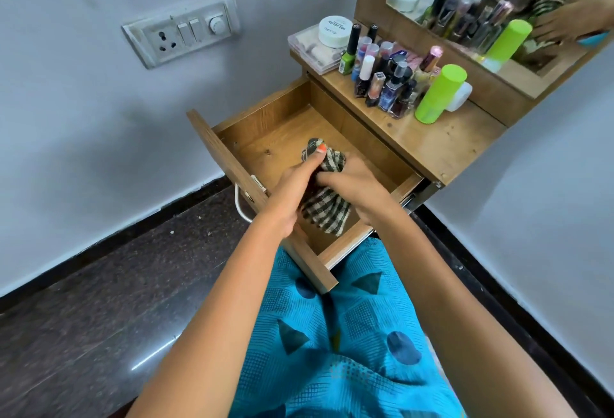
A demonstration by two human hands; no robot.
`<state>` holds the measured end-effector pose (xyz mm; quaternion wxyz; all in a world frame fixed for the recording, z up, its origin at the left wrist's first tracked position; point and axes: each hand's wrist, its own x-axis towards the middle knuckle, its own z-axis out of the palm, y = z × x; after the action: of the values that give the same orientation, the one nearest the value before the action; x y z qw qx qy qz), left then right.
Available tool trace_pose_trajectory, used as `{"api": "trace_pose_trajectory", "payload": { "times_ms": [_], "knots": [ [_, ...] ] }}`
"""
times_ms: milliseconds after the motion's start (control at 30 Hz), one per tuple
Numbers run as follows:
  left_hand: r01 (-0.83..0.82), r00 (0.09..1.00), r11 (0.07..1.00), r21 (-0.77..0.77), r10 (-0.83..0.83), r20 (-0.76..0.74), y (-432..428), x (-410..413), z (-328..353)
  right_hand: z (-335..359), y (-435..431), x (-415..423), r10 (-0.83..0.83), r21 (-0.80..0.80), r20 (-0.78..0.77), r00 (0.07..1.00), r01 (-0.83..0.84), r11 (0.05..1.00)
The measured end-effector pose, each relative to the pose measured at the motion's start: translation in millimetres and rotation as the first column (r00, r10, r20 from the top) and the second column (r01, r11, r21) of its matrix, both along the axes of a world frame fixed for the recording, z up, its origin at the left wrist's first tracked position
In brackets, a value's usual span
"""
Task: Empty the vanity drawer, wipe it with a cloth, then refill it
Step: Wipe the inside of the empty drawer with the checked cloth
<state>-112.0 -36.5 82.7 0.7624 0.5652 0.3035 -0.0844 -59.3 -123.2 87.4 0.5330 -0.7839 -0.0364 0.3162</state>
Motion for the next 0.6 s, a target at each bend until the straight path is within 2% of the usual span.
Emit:
{"api": "trace_pose_trajectory", "payload": {
  "times_ms": [67, 133, 233, 367, 500, 600],
  "knots": [
    [-0.016, 0.999, 0.994, -0.107, 0.020, 0.038, 1, -1, 1, 6, -4, 0, 0.113, -0.023, -0.029, 0.993, -0.114, 0.993],
    [-0.051, 0.996, 0.980, -0.192, 0.064, 0.063, -2, -2, -1, 11, -11, -1, 0.199, 0.036, -0.118, 0.973, -0.196, 0.980],
    [-0.072, 0.995, 0.969, -0.236, 0.086, 0.046, -7, -6, -7, 13, -22, 1, 0.245, 0.143, -0.233, 0.941, -0.215, 0.966],
    [0.013, 1.000, 0.986, -0.166, -0.009, 0.023, -9, -8, -13, 9, -32, 10, 0.093, 0.034, -0.089, 0.992, -0.090, 0.995],
    [0.144, 0.990, 0.985, -0.095, -0.144, 0.003, -8, -4, -14, 7, -38, 18, -0.019, 0.040, 0.044, 0.999, 0.018, 0.999],
    [0.151, 0.987, 0.988, -0.031, -0.153, -0.040, -7, 1, -15, 1, -38, 20, -0.068, 0.023, 0.156, 0.986, 0.065, 0.998]
  ]
}}
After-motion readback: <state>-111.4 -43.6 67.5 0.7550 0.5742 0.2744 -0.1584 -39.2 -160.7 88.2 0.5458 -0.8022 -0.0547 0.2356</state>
